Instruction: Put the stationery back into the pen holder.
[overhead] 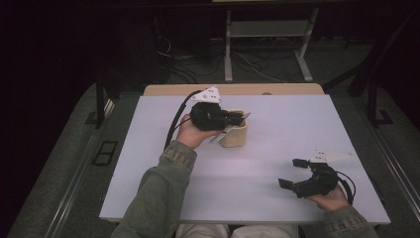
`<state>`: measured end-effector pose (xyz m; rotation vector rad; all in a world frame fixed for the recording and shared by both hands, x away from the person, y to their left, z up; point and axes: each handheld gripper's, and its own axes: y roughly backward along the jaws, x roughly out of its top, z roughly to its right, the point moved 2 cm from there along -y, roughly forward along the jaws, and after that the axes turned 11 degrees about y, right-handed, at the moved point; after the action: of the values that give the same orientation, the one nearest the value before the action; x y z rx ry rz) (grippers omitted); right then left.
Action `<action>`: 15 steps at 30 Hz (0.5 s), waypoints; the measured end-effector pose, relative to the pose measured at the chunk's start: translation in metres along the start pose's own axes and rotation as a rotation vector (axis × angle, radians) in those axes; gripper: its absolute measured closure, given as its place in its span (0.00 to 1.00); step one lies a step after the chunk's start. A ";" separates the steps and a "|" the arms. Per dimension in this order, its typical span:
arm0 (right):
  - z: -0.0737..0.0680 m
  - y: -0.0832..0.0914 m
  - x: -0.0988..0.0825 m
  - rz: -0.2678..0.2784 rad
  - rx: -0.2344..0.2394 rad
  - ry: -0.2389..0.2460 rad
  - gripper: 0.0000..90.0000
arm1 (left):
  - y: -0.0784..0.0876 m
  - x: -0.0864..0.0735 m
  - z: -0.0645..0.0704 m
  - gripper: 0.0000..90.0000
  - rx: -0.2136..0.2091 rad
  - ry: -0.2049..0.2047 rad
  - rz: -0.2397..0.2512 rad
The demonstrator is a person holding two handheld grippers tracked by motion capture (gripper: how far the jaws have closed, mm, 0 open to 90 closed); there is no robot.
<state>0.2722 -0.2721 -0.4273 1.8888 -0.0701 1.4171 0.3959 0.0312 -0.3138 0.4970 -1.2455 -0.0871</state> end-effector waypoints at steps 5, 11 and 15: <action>0.000 0.000 0.000 0.000 0.001 -0.001 0.00 | 0.001 0.010 0.002 0.88 -0.005 -0.008 0.020; 0.000 0.000 0.000 0.001 0.002 -0.001 0.00 | 0.000 0.020 0.003 0.88 -0.012 -0.011 0.042; -0.001 0.000 0.000 0.000 0.002 -0.003 0.00 | -0.001 0.027 0.002 0.88 -0.009 -0.012 0.055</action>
<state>0.2717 -0.2719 -0.4270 1.8925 -0.0702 1.4156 0.4033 0.0207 -0.2901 0.4541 -1.2691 -0.0490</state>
